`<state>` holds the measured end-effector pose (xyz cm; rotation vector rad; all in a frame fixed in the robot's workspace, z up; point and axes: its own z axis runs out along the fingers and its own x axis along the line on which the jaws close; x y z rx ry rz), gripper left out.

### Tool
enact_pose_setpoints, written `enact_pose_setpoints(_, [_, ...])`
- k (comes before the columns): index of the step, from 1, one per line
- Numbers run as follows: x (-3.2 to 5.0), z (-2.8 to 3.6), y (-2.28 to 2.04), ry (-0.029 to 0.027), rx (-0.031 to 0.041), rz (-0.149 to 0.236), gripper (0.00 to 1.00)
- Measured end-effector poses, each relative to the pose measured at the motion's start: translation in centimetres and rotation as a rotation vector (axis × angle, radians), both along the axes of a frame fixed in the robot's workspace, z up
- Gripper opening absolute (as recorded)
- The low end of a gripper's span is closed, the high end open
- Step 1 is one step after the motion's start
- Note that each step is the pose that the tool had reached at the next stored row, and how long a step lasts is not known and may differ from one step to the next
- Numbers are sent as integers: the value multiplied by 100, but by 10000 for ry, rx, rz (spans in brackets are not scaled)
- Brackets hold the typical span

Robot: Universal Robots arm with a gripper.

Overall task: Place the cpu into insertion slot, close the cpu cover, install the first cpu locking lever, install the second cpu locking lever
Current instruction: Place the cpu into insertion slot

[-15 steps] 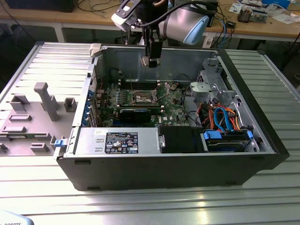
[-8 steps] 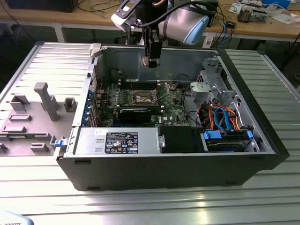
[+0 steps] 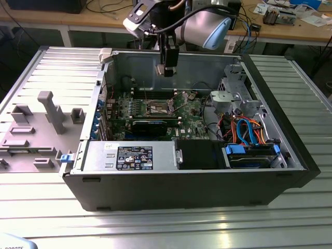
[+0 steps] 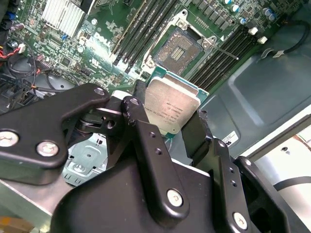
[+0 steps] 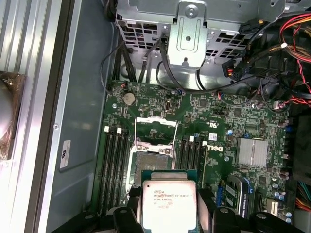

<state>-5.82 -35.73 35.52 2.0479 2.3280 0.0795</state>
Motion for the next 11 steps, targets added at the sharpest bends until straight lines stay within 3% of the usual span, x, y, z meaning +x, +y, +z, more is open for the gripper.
enact_pose_setpoints(3, [0,-20,0,0,-1,-66,54])
enact_pose_setpoints(8, [0,-67,0,1,-2,-773,54])
enact_pose_setpoints(11, [-1,-70,0,1,-3,-852,54])
